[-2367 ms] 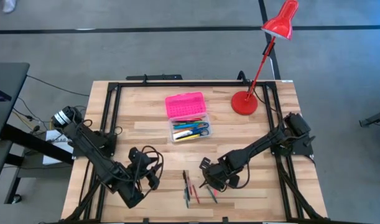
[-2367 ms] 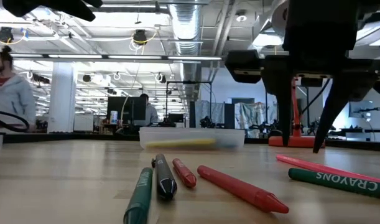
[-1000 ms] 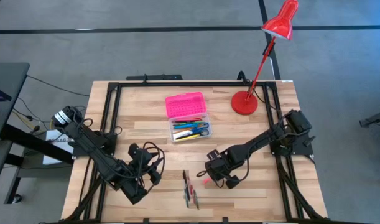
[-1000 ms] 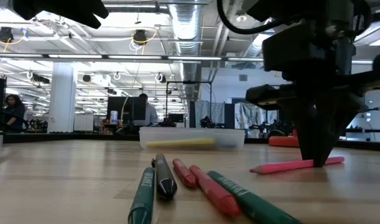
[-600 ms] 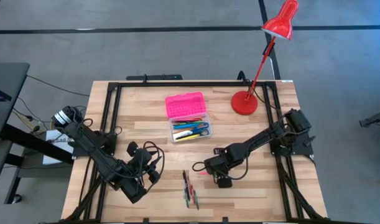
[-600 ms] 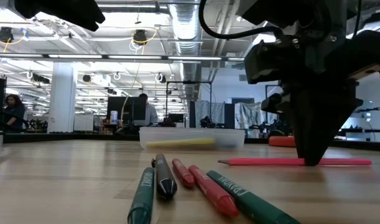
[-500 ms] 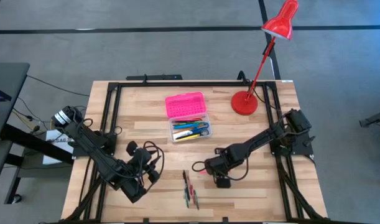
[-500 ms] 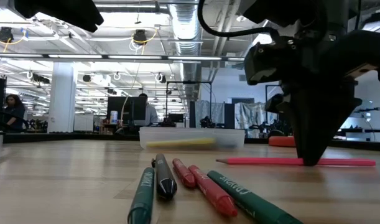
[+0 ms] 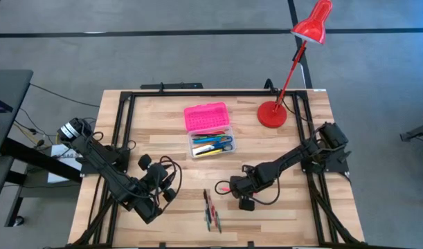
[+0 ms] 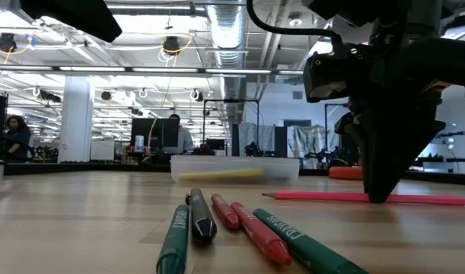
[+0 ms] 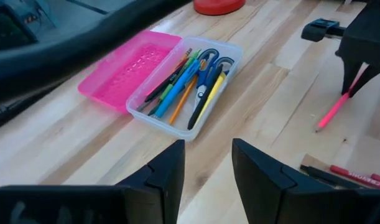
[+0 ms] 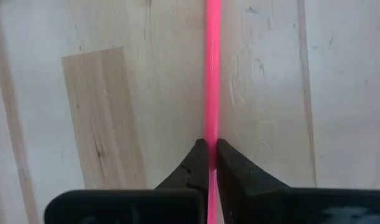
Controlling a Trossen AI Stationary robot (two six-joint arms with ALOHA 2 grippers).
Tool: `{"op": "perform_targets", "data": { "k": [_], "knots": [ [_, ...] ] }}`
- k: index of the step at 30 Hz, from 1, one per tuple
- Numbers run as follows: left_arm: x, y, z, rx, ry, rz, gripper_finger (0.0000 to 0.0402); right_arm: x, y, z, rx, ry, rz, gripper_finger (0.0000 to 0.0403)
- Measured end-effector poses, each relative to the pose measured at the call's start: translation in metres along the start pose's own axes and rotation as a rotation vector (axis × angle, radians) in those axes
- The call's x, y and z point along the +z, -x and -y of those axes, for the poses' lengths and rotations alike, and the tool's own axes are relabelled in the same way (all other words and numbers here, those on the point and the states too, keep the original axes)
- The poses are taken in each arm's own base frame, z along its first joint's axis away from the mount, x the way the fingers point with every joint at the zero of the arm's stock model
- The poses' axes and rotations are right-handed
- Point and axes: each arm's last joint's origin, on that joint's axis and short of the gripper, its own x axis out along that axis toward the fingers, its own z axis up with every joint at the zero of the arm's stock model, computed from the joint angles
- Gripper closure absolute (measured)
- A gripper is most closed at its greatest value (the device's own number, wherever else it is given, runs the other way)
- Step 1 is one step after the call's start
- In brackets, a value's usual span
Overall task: Pick & place school supplies into a supply box
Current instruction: Put the pink pencil into the pink supply box
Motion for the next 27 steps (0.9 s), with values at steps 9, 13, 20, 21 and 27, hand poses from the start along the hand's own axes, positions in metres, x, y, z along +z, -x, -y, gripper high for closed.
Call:
{"op": "perform_targets", "data": {
  "k": [9, 13, 20, 21, 27],
  "knots": [
    [0.001, 0.0, -0.001, 0.011, -0.035, 0.021, 0.0274, 0.005, 0.026, 0.005, -0.027, 0.011, 0.1, 0.0402],
    [0.0, 0.0, -0.002, 0.015, -0.042, 0.021, 0.0274, 0.009, 0.04, 0.011, -0.023, 0.002, 0.145, 0.0403],
    [0.0, 0.0, -0.003, 0.025, -0.062, 0.022, 0.0274, 0.033, 0.066, 0.044, -0.152, 0.109, 0.239, 0.0403],
    [0.0, 0.0, -0.004, 0.028, -0.065, 0.025, 0.0274, 0.038, 0.068, 0.052, -0.166, 0.132, 0.245, 0.0403],
    [0.0, 0.001, -0.004, 0.028, -0.065, 0.026, 0.0274, 0.061, 0.081, 0.098, -0.254, 0.195, 0.28, 0.0403]
  ]
}}
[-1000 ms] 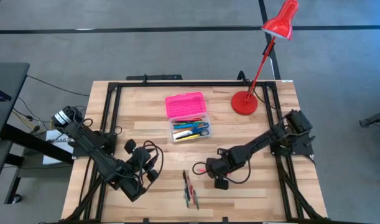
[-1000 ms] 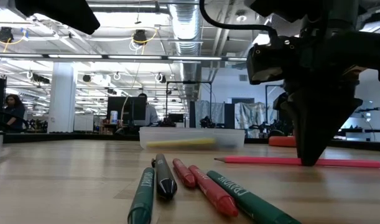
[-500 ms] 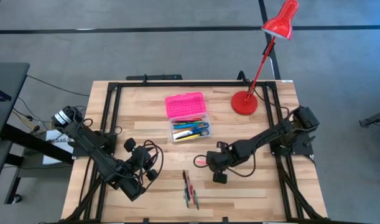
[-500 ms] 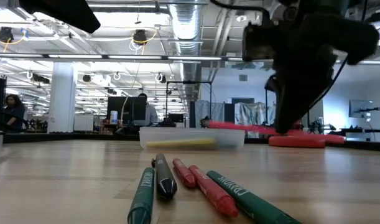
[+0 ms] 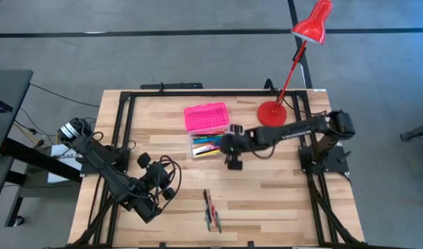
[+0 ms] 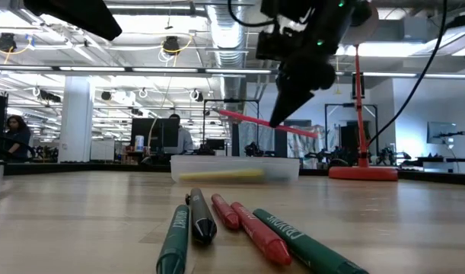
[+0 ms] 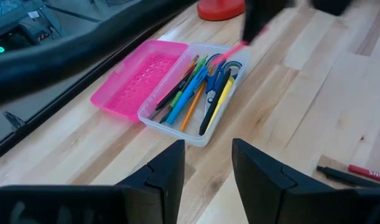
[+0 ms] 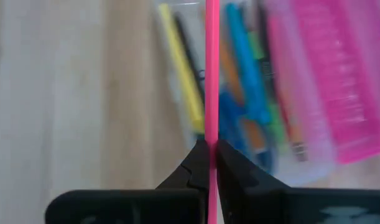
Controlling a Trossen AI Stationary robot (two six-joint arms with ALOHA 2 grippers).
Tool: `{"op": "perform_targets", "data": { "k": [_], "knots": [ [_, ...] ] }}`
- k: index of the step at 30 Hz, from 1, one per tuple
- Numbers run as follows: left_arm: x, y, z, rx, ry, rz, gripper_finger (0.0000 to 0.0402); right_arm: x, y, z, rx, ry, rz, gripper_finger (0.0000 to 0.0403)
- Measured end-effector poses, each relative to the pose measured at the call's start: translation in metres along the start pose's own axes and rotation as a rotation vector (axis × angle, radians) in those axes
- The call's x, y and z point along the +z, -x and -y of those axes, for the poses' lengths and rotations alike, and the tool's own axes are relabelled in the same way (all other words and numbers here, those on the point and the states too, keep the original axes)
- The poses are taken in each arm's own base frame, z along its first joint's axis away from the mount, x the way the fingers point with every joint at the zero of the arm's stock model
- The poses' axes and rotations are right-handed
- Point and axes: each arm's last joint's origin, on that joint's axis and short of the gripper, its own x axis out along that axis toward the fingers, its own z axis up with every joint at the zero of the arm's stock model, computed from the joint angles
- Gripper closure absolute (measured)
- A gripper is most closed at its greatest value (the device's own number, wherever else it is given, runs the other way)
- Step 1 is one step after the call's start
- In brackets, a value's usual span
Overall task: Pick & place school supplies into a supply box
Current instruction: Put the pink pencil into the pink supply box
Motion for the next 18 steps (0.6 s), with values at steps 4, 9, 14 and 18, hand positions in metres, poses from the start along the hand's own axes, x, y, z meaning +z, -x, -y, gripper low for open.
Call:
{"op": "perform_targets", "data": {
  "k": [4, 9, 14, 18],
  "knots": [
    [0.0, 0.0, 0.0, 0.0, 0.007, 0.0, 0.0274, 0.006, -0.001, 0.026, -0.031, 0.033, 0.03, 0.0403],
    [0.001, 0.0, 0.0, 0.004, 0.032, 0.02, 0.0274, 0.014, -0.004, 0.04, -0.009, 0.061, 0.125, 0.0403],
    [0.001, 0.0, 0.0, 0.006, 0.047, 0.025, 0.0274, 0.02, -0.029, 0.04, 0.051, 0.036, 0.147, 0.0403],
    [0.001, 0.0, 0.0, 0.005, 0.069, 0.024, 0.0274, 0.016, -0.049, 0.037, 0.063, 0.047, 0.05, 0.0403]
  ]
}}
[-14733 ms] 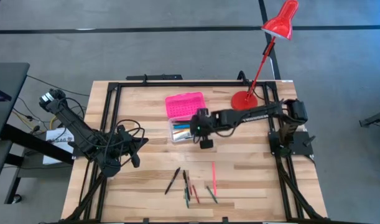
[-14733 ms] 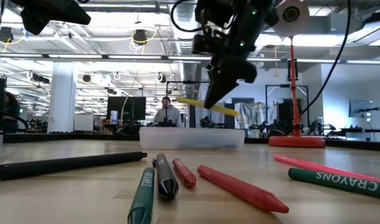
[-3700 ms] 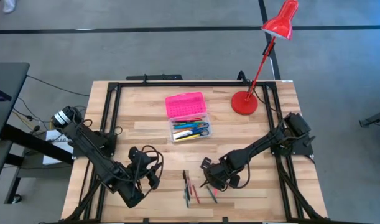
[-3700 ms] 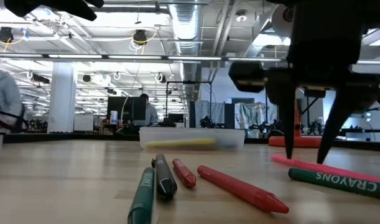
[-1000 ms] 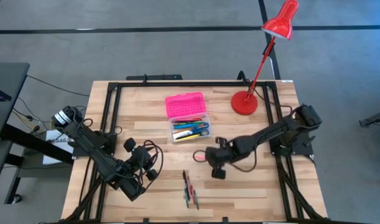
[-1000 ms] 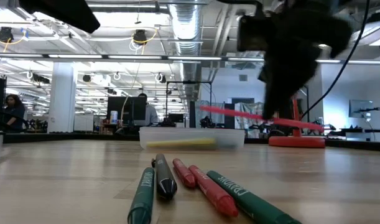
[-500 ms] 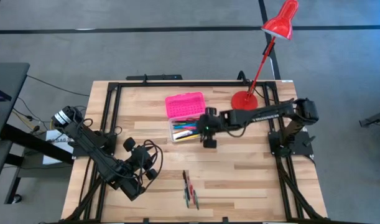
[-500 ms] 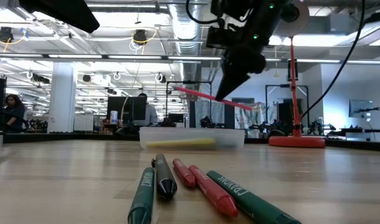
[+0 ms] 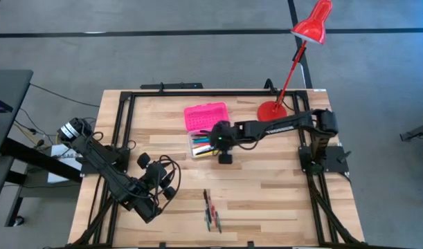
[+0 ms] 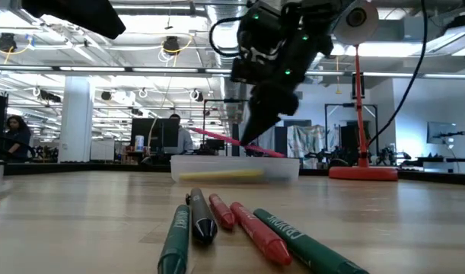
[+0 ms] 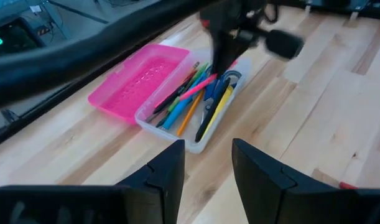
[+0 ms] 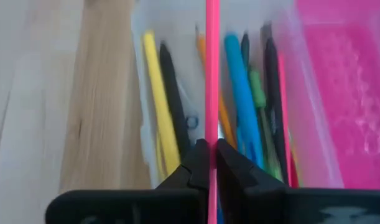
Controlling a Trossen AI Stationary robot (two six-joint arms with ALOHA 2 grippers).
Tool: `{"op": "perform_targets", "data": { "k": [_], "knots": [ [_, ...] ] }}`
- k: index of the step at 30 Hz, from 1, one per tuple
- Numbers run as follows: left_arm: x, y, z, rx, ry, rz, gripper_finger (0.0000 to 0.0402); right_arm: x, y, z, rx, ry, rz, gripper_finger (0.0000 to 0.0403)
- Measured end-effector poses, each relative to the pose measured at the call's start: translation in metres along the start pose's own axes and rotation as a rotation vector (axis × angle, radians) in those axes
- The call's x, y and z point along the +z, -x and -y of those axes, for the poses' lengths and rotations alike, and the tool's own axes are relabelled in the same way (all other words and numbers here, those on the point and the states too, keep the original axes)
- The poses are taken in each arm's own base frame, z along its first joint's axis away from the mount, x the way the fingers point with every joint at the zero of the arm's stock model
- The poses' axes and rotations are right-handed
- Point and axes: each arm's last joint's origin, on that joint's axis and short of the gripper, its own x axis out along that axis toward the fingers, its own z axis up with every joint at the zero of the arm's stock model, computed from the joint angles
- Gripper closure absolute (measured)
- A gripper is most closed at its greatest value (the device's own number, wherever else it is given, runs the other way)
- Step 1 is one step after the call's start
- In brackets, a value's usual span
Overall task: Pick & place school supplies into a supply box
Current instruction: Put the pink pencil into the pink supply box
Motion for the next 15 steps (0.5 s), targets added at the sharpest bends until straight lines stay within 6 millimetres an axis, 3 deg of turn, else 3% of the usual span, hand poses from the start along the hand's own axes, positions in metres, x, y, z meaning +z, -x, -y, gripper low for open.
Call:
{"op": "perform_targets", "data": {
  "k": [7, 15],
  "knots": [
    [-0.0008, -0.0003, 0.0004, -0.004, 0.019, -0.014, 0.0274, 0.0006, -0.0087, 0.0007, 0.005, 0.065, -0.031, 0.04],
    [-0.0008, -0.0003, 0.0004, -0.004, 0.022, -0.014, 0.0274, -0.0054, -0.0089, 0.0073, 0.003, 0.062, -0.079, 0.0362]
  ]
}}
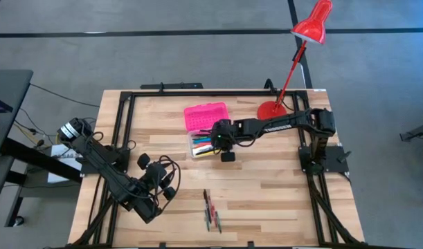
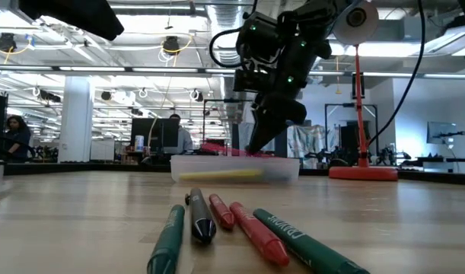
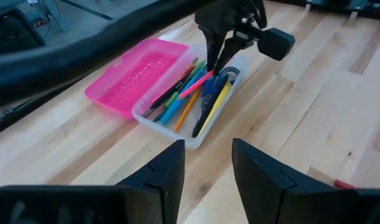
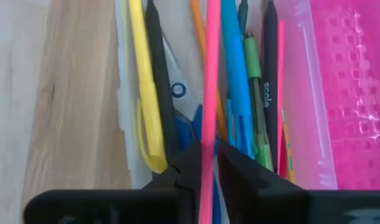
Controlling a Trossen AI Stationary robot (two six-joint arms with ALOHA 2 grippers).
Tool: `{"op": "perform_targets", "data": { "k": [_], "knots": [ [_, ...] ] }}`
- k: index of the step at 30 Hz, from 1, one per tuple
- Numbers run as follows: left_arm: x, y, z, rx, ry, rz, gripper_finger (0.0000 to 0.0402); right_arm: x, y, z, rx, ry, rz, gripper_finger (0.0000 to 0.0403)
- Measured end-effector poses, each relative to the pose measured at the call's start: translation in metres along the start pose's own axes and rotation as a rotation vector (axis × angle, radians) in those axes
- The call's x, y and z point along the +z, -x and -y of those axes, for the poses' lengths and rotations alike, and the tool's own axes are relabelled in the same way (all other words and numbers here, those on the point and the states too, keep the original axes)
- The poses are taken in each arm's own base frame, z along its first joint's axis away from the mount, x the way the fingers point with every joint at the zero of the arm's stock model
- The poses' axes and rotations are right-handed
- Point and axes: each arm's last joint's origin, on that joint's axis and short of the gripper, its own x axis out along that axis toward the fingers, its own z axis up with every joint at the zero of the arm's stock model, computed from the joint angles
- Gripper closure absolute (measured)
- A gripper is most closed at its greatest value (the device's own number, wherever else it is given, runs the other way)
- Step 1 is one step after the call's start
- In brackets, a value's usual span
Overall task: Pick & place school supplies into a supply box
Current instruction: Put the pink pencil into the pink supply box, then put the black pen into the pink supply box
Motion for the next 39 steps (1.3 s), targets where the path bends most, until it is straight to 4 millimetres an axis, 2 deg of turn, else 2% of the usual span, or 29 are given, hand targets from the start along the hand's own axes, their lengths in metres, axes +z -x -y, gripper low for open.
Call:
{"op": "perform_targets", "data": {
  "k": [9, 13, 20, 25, 28, 32, 35, 39],
  "knots": [
    [0.0, 0.0, 0.0, -0.002, 0.004, -0.009, 0.0274, -0.003, 0.001, 0.001, 0.01, -0.051, -0.023, 0.0308],
    [-0.002, 0.0, 0.005, -0.042, -0.021, -0.076, 0.0274, 0.001, 0.018, -0.003, 0.082, -0.079, 0.025, 0.0296],
    [-0.002, 0.001, 0.013, -0.115, -0.02, -0.124, 0.0274, 0.009, 0.046, -0.031, 0.169, 0.041, 0.077, 0.0295],
    [-0.001, 0.0, 0.024, -0.187, 0.09, -0.14, 0.0274, 0.007, 0.052, -0.056, 0.211, 0.095, 0.02, 0.0295],
    [-0.011, -0.007, 0.037, -0.247, 0.17, -0.177, 0.0274, 0.004, 0.054, -0.069, 0.232, 0.123, -0.006, 0.0296],
    [-0.024, -0.022, 0.063, -0.334, 0.256, -0.244, 0.0274, -0.012, 0.047, -0.083, 0.259, 0.158, -0.094, 0.0296],
    [-0.033, -0.039, 0.083, -0.374, 0.33, -0.297, 0.0274, -0.029, 0.041, -0.09, 0.273, 0.166, -0.176, 0.0296],
    [-0.043, -0.068, 0.099, -0.377, 0.543, -0.413, 0.0274, -0.054, 0.03, -0.096, 0.279, 0.127, -0.267, 0.0296]
  ]
}}
